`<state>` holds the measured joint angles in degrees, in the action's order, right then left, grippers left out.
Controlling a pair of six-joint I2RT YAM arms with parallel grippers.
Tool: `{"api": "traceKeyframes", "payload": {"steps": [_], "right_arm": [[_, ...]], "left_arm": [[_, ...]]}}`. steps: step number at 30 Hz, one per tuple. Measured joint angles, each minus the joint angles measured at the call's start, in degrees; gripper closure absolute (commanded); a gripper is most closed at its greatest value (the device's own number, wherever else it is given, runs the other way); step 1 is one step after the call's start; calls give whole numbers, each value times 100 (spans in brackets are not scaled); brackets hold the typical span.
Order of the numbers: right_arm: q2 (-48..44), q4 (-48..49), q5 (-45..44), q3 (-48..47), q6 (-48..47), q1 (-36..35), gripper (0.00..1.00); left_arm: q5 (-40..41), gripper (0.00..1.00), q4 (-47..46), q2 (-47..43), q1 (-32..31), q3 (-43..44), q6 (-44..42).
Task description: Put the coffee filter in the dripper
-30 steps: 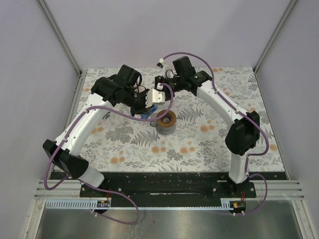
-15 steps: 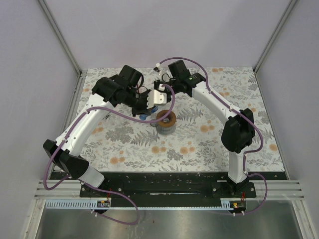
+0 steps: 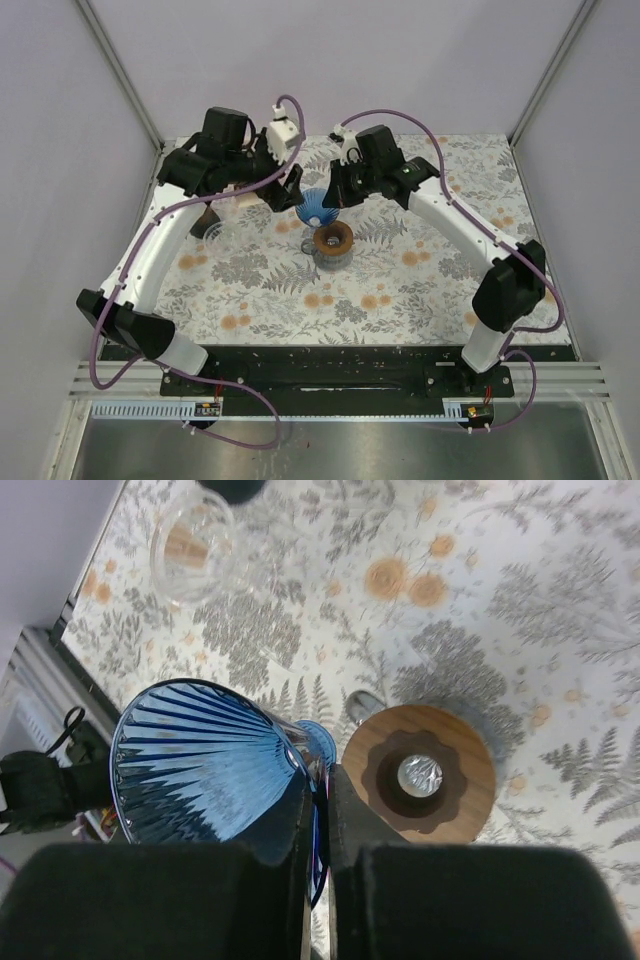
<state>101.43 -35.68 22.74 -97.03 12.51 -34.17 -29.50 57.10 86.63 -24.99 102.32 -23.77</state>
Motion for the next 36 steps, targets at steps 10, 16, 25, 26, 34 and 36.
{"api": "traceKeyframes", "payload": {"steps": [10, 16, 25, 26, 34, 36], "right_arm": [[-452, 686, -876, 844, -155, 0, 100], [-452, 686, -988, 1198, -157, 0, 100], [-452, 713, -1008, 1287, -162, 0, 100], [-452, 715, -1005, 1307, -164, 0, 100], [-404, 717, -1003, 1445, -232, 0, 100], [-352, 715, -986, 1462, -229, 0, 100]], "left_arm": [[444, 29, -1172, 149, 114, -748, 2479], [426, 43, -1366, 474, 114, -1222, 2992], [315, 62, -1543, 737, -17, -1589, 3202], [313, 64, -1563, 776, -33, -1591, 3228], [203, 88, -1777, 925, -66, -1777, 3340], [186, 96, -1814, 935, -79, -1836, 3348]]}}
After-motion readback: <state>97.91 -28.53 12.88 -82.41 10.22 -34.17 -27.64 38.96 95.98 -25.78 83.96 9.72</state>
